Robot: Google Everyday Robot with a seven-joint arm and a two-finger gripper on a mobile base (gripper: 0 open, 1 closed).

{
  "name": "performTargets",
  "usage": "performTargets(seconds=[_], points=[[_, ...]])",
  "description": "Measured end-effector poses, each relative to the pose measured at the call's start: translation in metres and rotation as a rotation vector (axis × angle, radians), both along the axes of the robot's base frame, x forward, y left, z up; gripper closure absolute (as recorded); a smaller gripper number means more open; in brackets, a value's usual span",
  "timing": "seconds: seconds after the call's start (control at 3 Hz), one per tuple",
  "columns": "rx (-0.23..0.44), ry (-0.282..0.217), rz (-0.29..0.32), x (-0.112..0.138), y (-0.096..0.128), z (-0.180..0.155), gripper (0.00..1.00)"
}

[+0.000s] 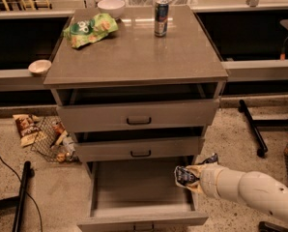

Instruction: Pick blue chip bag from bottom drawer and place on counter

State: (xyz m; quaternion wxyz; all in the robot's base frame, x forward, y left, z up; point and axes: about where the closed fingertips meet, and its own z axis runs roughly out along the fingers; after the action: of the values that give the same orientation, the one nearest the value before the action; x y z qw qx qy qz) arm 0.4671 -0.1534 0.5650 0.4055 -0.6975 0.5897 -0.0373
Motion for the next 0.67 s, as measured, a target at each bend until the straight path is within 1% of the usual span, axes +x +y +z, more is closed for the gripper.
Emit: performTargets(seconds=[0.33,0.67], points=[[0.012,-0.06,0.046,-0.002,-0.001,0.029,1.0],[0.015,-0.207,0.144,-0.008,-0.005,0.116,1.0]])
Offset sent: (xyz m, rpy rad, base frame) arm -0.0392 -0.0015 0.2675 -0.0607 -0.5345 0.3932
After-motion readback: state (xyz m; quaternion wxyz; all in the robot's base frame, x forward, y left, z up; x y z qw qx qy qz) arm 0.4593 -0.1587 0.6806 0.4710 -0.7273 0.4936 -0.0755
